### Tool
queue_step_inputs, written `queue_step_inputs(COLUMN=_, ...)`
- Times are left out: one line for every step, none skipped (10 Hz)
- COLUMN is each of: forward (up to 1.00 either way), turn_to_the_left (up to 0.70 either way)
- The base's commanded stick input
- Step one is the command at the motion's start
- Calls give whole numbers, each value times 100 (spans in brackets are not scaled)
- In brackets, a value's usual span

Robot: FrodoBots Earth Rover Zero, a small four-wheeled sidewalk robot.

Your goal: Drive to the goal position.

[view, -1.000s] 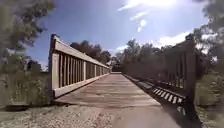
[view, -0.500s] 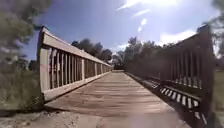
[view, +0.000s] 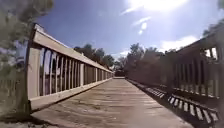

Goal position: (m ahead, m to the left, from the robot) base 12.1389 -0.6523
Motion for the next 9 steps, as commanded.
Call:
queue_step_inputs(forward=70, turn_to_the_left=0)
queue_step_inputs(forward=70, turn_to_the_left=0)
queue_step_inputs(forward=70, turn_to_the_left=0)
queue_step_inputs(forward=70, turn_to_the_left=0)
queue_step_inputs(forward=70, turn_to_the_left=0)
queue_step_inputs(forward=70, turn_to_the_left=0)
queue_step_inputs(forward=70, turn_to_the_left=0)
queue_step_inputs(forward=70, turn_to_the_left=0)
queue_step_inputs(forward=70, turn_to_the_left=0)
